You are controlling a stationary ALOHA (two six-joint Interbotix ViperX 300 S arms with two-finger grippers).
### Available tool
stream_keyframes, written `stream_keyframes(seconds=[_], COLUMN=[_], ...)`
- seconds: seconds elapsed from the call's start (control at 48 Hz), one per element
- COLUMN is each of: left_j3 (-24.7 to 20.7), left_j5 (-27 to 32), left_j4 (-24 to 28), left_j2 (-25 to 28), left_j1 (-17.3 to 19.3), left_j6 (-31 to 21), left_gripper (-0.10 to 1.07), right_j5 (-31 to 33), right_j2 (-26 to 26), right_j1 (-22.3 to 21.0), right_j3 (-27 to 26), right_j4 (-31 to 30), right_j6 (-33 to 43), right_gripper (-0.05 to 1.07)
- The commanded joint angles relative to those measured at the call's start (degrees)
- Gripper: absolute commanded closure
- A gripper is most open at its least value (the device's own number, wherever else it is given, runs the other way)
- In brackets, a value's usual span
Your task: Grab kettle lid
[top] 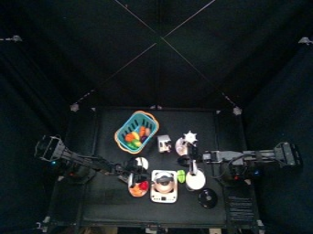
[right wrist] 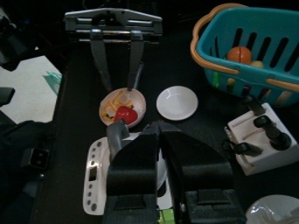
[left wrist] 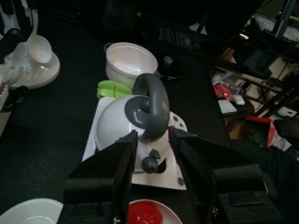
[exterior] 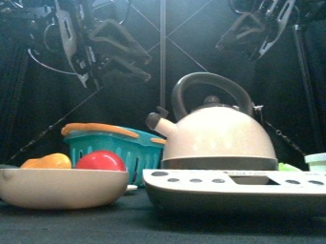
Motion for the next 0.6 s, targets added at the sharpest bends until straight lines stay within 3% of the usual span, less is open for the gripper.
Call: stream_keyframes(seconds=[0.0, 0.188, 0.583], left_j3=[-0.62, -0.62, -0.26], left_j5=[-0.53, -0.53, -0.53], left_j4=[-0.09, -0.09, -0.09], left_j2=[-0.35, -0.35, -0.44], left_j1=[0.18, 0.18, 0.18], left_j6=[0.09, 0.09, 0.09], left_gripper=[0.22, 0.22, 0.22], right_j5=[-0.88, -3.08, -1.41], right_j2=[-0.26, -0.26, -0.18], right_j1=[-0.35, -2.02, -0.53], right_j3=[-1.49, -0.62, -2.90], right_j4=[-1.85, -2.55, -0.79], right_j6=[0.18, 0.18, 0.26], right_gripper=[0.82, 0.82, 0.82])
